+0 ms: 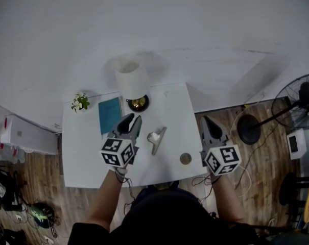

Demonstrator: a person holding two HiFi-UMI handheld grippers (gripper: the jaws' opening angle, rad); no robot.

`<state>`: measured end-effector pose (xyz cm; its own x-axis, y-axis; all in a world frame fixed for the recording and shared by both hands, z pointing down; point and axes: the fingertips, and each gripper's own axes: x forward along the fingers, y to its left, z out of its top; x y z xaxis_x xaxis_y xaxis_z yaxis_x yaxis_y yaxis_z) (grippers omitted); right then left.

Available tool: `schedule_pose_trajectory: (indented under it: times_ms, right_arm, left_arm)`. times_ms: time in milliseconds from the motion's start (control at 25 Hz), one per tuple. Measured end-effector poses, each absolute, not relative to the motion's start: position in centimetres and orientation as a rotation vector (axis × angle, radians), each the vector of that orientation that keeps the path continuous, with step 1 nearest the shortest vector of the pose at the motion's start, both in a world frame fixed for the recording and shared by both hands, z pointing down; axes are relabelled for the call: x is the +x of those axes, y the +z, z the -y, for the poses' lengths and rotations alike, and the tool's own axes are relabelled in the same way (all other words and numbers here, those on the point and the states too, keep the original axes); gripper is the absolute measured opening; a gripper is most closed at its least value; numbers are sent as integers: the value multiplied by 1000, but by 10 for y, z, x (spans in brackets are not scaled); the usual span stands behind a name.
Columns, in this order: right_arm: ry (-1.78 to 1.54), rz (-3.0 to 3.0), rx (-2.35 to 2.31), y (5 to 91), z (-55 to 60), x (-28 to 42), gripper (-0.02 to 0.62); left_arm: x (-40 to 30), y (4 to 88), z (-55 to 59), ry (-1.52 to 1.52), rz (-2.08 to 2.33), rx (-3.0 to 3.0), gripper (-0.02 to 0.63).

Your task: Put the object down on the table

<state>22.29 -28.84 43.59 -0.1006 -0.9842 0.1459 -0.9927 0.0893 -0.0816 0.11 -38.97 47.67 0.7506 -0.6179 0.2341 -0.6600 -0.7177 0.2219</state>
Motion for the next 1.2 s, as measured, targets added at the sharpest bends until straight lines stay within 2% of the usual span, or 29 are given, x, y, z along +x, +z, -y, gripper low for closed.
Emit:
schedule_pose_trajectory:
  times_ms: [80,160,240,640,1200]
  right_arm:
    - [180,2287,2068,423,285,221,6]
    - [126,2300,2071,410,283,220,6]
    - [77,2314,2074,396,282,219,6]
    - [-177,2334,2066,339,278,212,5]
    - [-228,2356,2047,328,275,203,5]
  left_arm:
    - [-4,448,387,135,1020,2702,85]
    - [-8,420,381,62,1030,2750,24]
    - [-10,396,375,13,1043,2799,5]
    - [-15,313,352,-148,1162,2954,5]
    - [-24,306,346,-132,1196,2969,5]
